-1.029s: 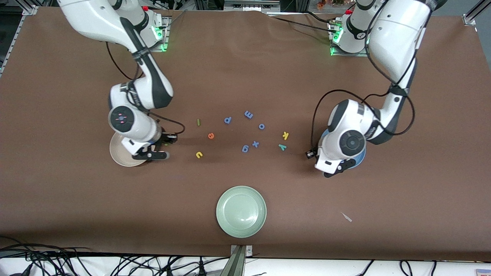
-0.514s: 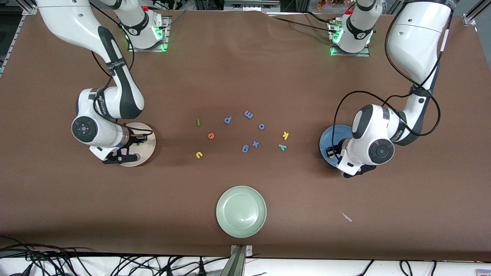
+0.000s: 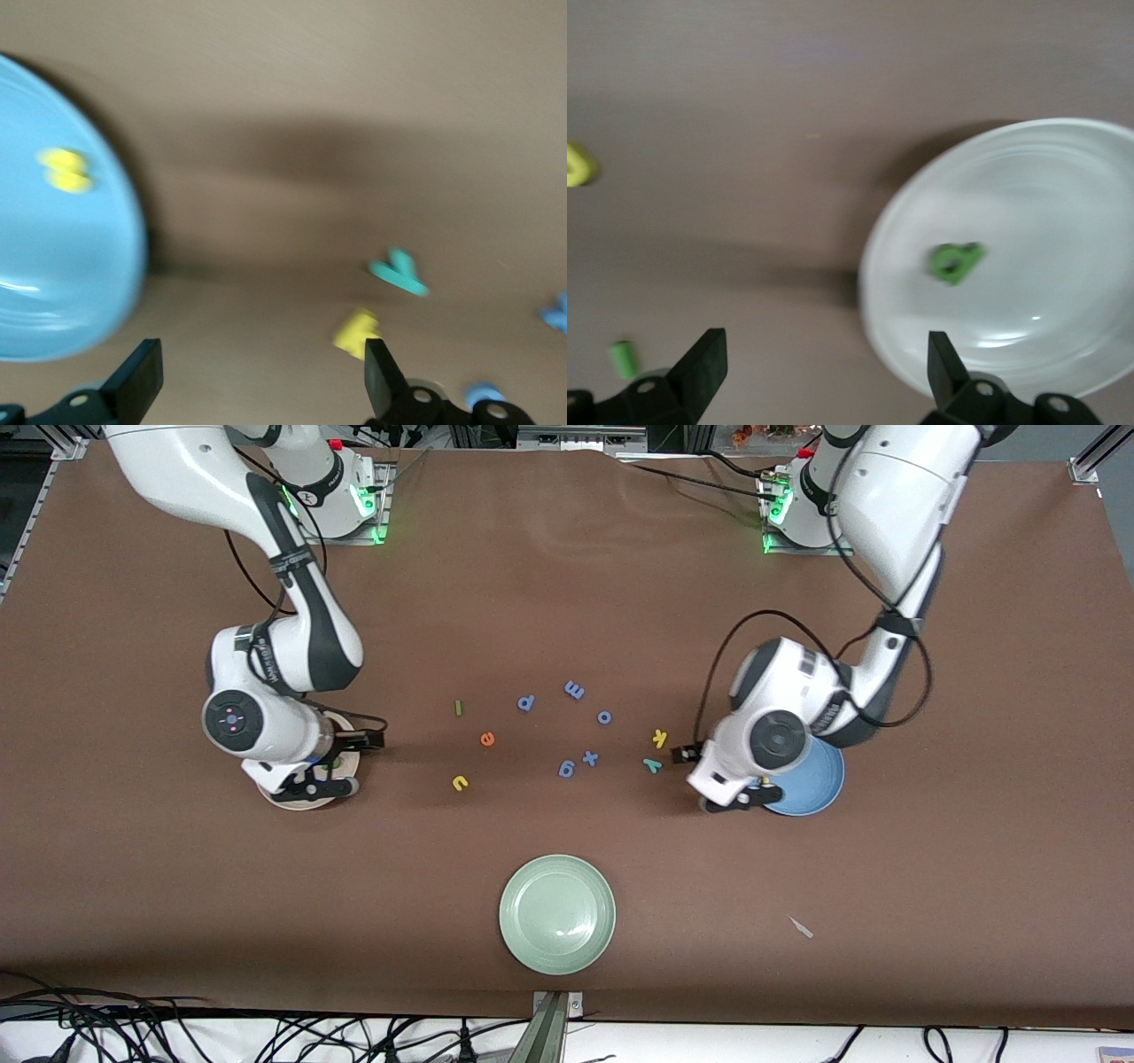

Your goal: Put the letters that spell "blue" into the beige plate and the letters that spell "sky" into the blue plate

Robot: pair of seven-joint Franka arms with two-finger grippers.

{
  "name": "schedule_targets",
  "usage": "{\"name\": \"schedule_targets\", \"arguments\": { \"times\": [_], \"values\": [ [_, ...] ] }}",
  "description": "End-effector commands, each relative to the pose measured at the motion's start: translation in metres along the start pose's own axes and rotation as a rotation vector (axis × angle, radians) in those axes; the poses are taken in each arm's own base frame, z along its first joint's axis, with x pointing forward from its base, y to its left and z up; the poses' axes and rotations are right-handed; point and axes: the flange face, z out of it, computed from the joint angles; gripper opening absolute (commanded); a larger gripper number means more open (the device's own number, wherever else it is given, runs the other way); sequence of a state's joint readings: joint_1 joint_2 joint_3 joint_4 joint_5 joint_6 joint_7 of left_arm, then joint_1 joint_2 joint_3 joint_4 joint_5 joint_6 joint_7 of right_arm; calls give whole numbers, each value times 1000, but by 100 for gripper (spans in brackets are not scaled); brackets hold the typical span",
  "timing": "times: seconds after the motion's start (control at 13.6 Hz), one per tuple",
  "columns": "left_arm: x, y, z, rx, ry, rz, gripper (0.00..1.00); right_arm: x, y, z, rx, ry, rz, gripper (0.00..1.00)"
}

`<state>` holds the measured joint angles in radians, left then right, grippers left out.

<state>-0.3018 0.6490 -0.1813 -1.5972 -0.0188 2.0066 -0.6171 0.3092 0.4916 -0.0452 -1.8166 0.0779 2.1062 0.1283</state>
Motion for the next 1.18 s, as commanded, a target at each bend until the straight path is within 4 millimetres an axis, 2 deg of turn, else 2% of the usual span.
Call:
{"name": "schedule_targets", "arguments": {
  "times": [0.0, 0.15, 0.22, 0.29, 0.37, 0.51, 0.66, 0.81, 0.96, 1.1],
  "values": [
    [1, 26, 4, -35, 52, -49, 100, -14, -35, -11, 30, -3, 40, 100],
    [-14, 57, 23, -51, 76, -10, 100, -30, -64, -12, 41, -3, 63, 100],
    [-15, 60, 32, -40, 79, 13, 100, -39, -74, -5, 48, 10, 69, 100],
    [-2, 46, 37, 6, 111, 120, 100, -47, -81, 1, 58, 41, 78, 100],
    [-1, 48, 41, 25, 127, 280, 100, -56, -91, 10, 62, 64, 76, 100],
    [1, 48, 51, 42, 125, 390, 100, -69, -102, 27, 67, 85, 61, 100],
    [-10, 68, 64, 65, 157, 460, 100, -79, -104, 47, 74, 119, 47, 100],
    [-13, 78, 79, 123, 215, 548, 100, -87, -124, 59, 67, 130, 3, 100],
    [-20, 85, 88, 153, 219, 583, 100, -87, -129, 71, 40, 139, -39, 100],
    [-24, 87, 92, 157, 212, 589, 95, -86, -130, 86, 27, 139, -58, 100]
  ]
}}
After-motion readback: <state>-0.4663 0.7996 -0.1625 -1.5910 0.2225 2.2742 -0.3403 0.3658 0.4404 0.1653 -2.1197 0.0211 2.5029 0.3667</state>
